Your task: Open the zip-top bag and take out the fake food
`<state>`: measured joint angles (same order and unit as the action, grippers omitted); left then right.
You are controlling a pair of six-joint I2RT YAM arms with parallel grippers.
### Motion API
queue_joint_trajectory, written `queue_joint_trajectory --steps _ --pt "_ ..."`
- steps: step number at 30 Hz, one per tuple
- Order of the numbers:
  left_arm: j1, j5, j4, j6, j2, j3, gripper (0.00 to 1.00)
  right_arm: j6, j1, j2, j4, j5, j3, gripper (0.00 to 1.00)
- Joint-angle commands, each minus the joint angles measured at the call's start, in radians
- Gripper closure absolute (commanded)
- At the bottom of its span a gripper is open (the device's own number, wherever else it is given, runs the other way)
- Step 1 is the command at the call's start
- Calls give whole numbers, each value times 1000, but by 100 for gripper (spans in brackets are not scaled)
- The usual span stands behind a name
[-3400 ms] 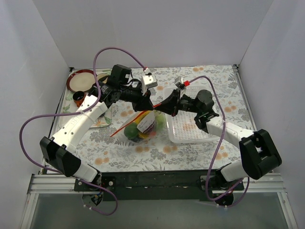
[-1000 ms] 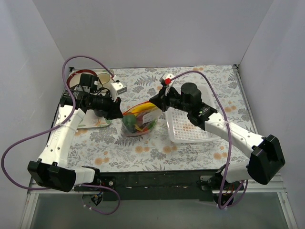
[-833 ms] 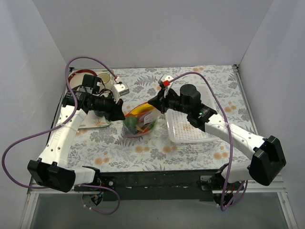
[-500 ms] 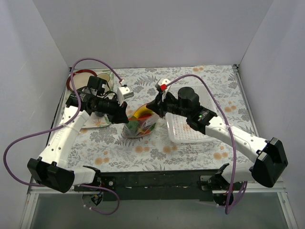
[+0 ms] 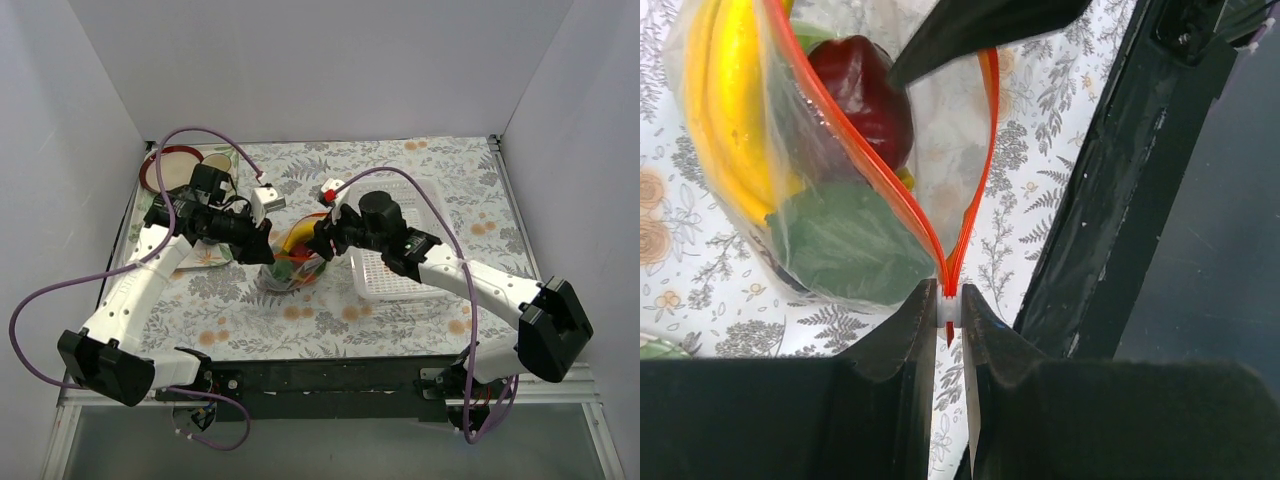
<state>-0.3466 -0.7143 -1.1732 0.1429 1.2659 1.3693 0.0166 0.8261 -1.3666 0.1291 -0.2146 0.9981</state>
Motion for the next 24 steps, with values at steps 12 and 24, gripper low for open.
queue_joint_trajectory --steps 12,24 --pt "-80 -90 15 -22 1 -66 48 -279 137 -81 -163 142 53 28" --pt "81 176 340 75 134 -47 26 -236 205 4 -146 313 -121 12"
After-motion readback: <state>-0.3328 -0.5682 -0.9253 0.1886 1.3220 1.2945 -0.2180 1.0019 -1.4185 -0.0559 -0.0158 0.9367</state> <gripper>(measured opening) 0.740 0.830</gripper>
